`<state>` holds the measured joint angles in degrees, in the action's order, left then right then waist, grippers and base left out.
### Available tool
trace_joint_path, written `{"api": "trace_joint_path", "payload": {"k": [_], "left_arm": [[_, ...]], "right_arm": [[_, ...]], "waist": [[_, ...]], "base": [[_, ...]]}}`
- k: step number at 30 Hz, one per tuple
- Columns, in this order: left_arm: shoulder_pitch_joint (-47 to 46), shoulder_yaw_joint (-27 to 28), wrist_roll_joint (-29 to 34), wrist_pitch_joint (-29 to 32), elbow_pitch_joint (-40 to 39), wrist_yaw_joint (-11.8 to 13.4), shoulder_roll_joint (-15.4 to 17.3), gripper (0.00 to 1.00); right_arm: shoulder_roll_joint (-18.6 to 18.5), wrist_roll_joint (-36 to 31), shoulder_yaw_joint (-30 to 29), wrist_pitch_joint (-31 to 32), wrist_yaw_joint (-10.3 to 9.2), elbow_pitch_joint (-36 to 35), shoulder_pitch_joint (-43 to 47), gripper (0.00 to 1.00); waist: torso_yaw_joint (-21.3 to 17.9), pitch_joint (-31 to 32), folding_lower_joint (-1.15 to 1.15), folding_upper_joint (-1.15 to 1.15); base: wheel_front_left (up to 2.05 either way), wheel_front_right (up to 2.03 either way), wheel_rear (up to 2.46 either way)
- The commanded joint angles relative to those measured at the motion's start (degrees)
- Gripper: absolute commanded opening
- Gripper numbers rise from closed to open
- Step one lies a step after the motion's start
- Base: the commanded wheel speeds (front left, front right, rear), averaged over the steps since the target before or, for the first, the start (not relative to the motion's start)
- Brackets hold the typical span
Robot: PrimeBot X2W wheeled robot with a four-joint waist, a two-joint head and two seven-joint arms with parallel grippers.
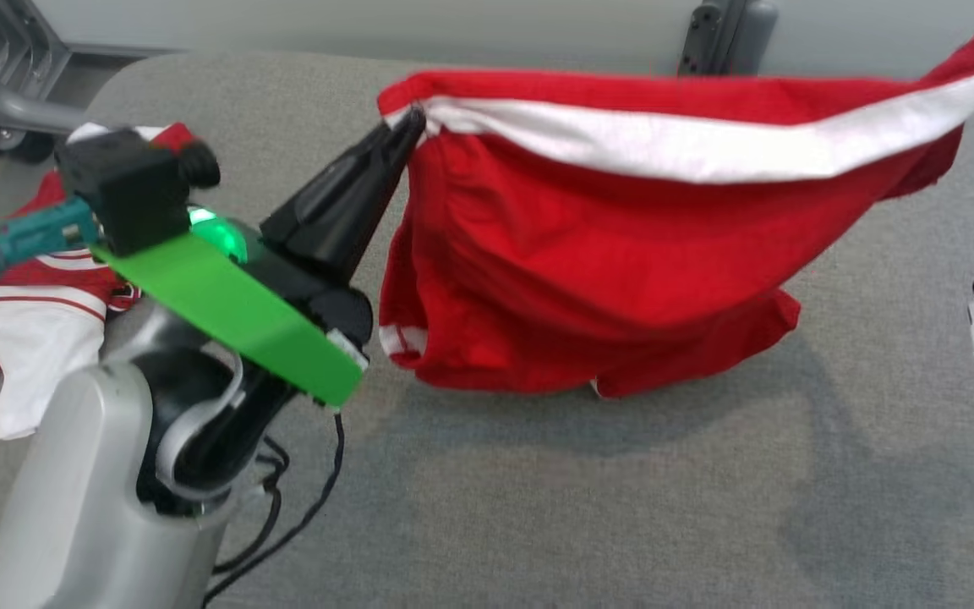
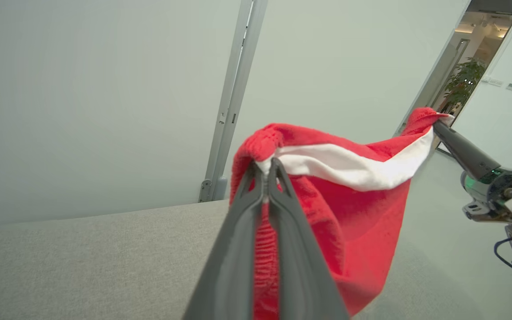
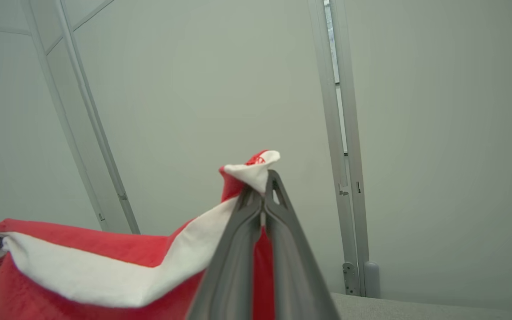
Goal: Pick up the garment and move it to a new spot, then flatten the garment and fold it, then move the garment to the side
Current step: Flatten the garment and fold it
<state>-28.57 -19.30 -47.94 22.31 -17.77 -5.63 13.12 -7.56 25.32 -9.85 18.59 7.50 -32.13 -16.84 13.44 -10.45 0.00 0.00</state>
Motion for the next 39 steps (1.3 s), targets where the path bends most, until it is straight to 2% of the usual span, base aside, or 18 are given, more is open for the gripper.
{"api": "trace_joint_path", "payload": {"k": [1, 3, 7, 12, 17, 22, 26, 30, 34, 39], "left_arm": [[-3.5, 0.2, -0.8, -0.2, 1.8, -0.4, -0.6, 0.0], [-7.9, 0.4, 0.2, -0.3, 5.2, -0.6, -0.9, 0.0], [-16.9, 1.1, 3.0, -2.7, 13.3, -0.7, -2.1, 0.0], [-30.6, 2.9, 7.2, -6.6, 24.1, -0.1, -2.9, 0.0], [-43.3, 5.7, 12.8, -17.1, 35.4, 1.0, -2.8, 0.0], [-49.7, 5.5, 16.3, -27.9, 46.3, 0.0, -3.2, 0.0], [-49.4, 3.7, 15.9, -33.6, 54.2, -1.3, -4.5, 0.0], [-44.7, 0.9, 14.0, -36.4, 60.2, -1.8, -6.4, 0.0], [-37.3, -5.1, 11.6, -37.3, 59.3, -1.9, -7.4, 0.0], [-25.5, -10.2, 9.5, -37.5, 53.2, -1.9, -5.1, 0.0]], "right_arm": [[-0.7, -1.9, -0.1, 0.3, -0.02, 0.7, -3.8, 0.0], [0.0, -2.5, 0.7, 0.7, -0.02, 3.1, -9.2, 0.0], [-1.5, -6.5, 1.9, 0.3, -0.01, 10.6, -21.6, 0.0], [0.9, -10.3, 4.1, -0.9, -0.02, 25.1, -42.3, 0.0], [3.6, -16.4, 2.8, -8.8, -0.02, 40.6, -59.6, 0.0], [4.5, -17.6, 2.0, -16.3, -0.06, 50.5, -66.3, 0.0], [4.6, -15.5, 4.1, -20.3, -0.05, 54.5, -62.2, 0.0], [4.6, -11.7, 5.0, -24.3, -0.05, 53.6, -52.0, 0.0], [4.6, -9.7, 5.2, -26.3, -0.02, 49.6, -37.8, 0.0], [4.1, -7.5, 4.8, -27.2, -0.02, 44.2, -20.5, 0.0]], "waist": [[0.2, -6.2, 0.0, 0.0], [-0.4, -8.4, 0.0, 0.0], [-1.9, -11.6, 0.0, 0.0], [-5.6, -18.1, 0.0, 0.0], [-8.7, -22.7, 0.0, 0.0], [-11.1, -25.7, 0.0, 0.0], [-12.2, -26.9, 0.0, 0.0], [-12.3, -26.0, 0.0, 0.0], [-11.8, -24.1, 0.0, 0.0], [-10.8, -19.8, 0.0, 0.0]], "base": [[0.0, 0.0, 0.0], [0.0, 0.0, 0.0], [0.0, 0.0, 0.0], [0.0, 0.0, 0.0], [0.0, 0.0, 0.0], [0.0, 0.0, 0.0], [0.0, 0.0, 0.0], [0.0, 0.0, 0.0], [0.0, 0.0, 0.0], [0.0, 0.0, 0.0]]}}
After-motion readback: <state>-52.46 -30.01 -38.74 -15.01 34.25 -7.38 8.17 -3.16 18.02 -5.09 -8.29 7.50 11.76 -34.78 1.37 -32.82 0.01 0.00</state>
